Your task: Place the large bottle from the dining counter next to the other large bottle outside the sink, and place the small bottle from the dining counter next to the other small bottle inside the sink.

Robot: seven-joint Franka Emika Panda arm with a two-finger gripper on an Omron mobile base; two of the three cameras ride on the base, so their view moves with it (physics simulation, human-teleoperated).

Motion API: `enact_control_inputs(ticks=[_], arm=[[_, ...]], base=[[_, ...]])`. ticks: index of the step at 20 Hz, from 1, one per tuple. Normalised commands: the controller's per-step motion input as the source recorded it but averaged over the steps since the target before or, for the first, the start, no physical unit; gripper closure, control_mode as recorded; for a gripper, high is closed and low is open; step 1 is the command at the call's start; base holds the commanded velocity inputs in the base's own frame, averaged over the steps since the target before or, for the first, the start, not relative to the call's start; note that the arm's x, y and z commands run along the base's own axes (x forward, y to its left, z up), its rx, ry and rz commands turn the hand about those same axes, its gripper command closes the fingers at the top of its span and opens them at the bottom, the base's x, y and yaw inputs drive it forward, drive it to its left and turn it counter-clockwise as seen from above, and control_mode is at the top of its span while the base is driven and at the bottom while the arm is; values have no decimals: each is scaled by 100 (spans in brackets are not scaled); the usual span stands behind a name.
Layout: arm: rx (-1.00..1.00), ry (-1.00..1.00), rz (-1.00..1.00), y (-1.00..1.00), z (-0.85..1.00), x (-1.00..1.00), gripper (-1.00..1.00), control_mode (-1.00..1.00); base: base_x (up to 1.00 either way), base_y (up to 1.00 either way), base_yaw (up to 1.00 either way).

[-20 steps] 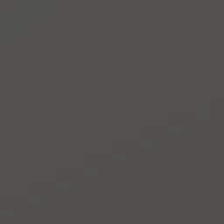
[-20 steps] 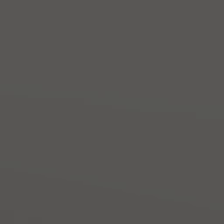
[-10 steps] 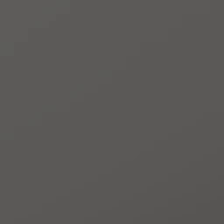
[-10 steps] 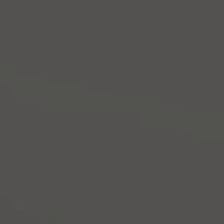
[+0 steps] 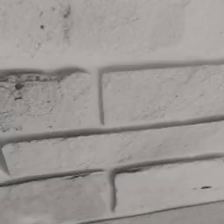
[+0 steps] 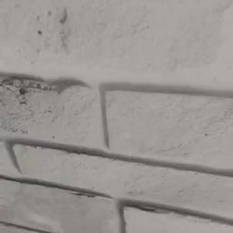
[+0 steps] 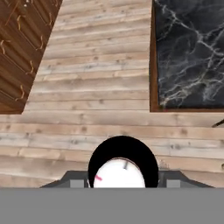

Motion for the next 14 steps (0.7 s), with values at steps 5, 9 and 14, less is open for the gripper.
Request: enact_control_inputs(ticks=[5, 9, 14], arm=[[0, 0, 0, 0, 0, 0, 100, 100], [0, 0, 0, 0, 0, 0, 100, 100], [0, 0, 0, 0, 0, 0, 100, 100]], base=[[99, 100, 0], [100, 100, 0], [100, 100, 0]])
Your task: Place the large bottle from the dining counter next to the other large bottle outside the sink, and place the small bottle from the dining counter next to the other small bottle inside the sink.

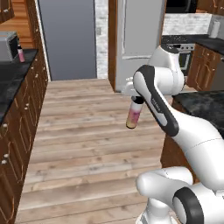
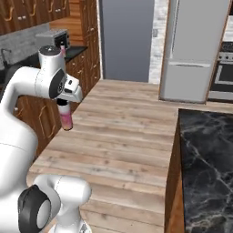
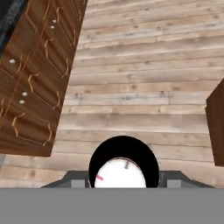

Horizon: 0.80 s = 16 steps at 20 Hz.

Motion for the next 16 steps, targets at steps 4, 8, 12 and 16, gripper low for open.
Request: enact_control_inputs(ticks=[4, 8, 12, 16], arm=[[0, 0, 0, 0, 0, 0, 100, 100], [0, 0, 0, 0, 0, 0, 100, 100], [0, 0, 0, 0, 0, 0, 100, 100], [0, 0, 0, 0, 0, 0, 100, 100]], base=[[100, 74, 0], [100, 26, 8], [100, -1, 22], [100, -31, 37]])
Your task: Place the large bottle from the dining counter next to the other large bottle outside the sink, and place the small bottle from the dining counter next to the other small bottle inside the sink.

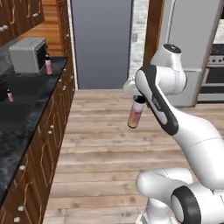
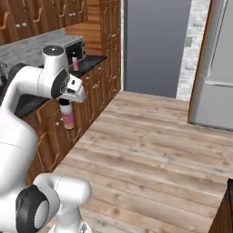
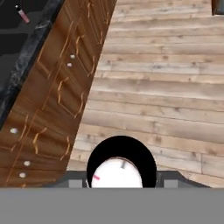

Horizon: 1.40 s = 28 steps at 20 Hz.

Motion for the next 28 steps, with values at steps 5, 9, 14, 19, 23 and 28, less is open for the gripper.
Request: enact_control_inputs(ticks=[5, 9, 14, 19, 23, 28], arm=[[0, 0, 0, 0, 0, 0, 100, 100], [0, 0, 0, 0, 0, 0, 100, 100], [0, 0, 0, 0, 0, 0, 100, 100], [0, 0, 0, 0, 0, 0, 100, 100], [0, 0, 0, 0, 0, 0, 100, 100], [0, 0, 0, 0, 0, 0, 100, 100]], base=[[100, -37, 43], [100, -44, 43], [100, -69, 46], [97, -98, 48], [81, -100, 47], [38, -100, 36]])
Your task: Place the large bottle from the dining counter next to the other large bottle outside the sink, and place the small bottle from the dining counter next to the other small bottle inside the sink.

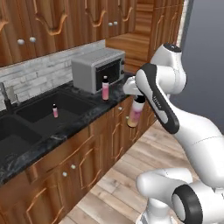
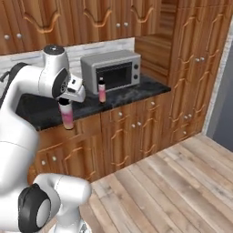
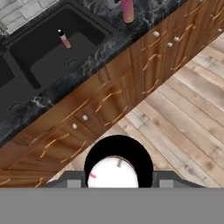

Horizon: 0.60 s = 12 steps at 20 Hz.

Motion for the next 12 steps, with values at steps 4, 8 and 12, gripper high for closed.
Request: enact_control_inputs(ticks=[4, 8, 12], arm=[[0, 0, 0, 0, 0, 0, 100, 100], [0, 0, 0, 0, 0, 0, 100, 100], [0, 0, 0, 0, 0, 0, 100, 100]], base=[[6, -100, 31], [16, -100, 31], [55, -100, 34]])
